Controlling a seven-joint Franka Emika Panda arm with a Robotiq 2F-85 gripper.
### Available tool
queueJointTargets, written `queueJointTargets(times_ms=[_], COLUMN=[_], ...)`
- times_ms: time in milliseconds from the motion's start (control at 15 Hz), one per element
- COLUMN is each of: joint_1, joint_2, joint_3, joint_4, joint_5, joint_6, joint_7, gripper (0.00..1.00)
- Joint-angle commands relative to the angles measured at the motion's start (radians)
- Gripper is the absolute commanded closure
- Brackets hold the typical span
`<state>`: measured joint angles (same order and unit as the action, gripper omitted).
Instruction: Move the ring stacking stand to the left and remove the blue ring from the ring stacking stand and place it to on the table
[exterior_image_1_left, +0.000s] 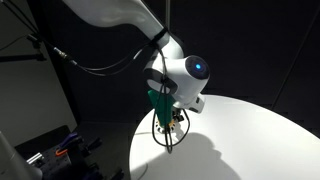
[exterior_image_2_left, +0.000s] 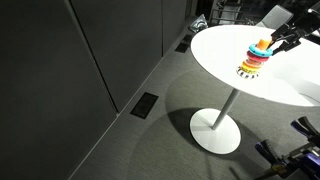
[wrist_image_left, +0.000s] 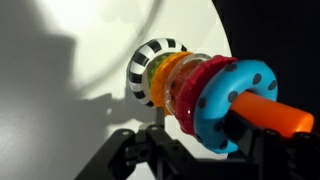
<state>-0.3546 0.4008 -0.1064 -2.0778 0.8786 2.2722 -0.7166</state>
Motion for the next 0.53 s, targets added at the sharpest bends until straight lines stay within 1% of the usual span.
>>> queueJointTargets(times_ms=[0,133,267,333,400,467], joint_1=[-0.014,-0.014,-0.013,-0.012,-0.011,-0.01], joint_2=[0.021,0.023,0.028,0.032,0.036,0.037], joint_3=[0.0,-0.001,-0.002,-0.003,-0.005,-0.006], joint_4=[0.028,0.032,0.032,0.033,0.034,0.033], joint_5=[0.033,0.047,0.058,0.064,0.066,0.069], joint_6=[-0.03,-0.04,-0.04,-0.041,-0.043,-0.044], joint_7=[-0.041,-0.049,-0.061,-0.063,-0.067,-0.07], gripper=[0.54,0.54,0.5,0.58,0.75,0.77])
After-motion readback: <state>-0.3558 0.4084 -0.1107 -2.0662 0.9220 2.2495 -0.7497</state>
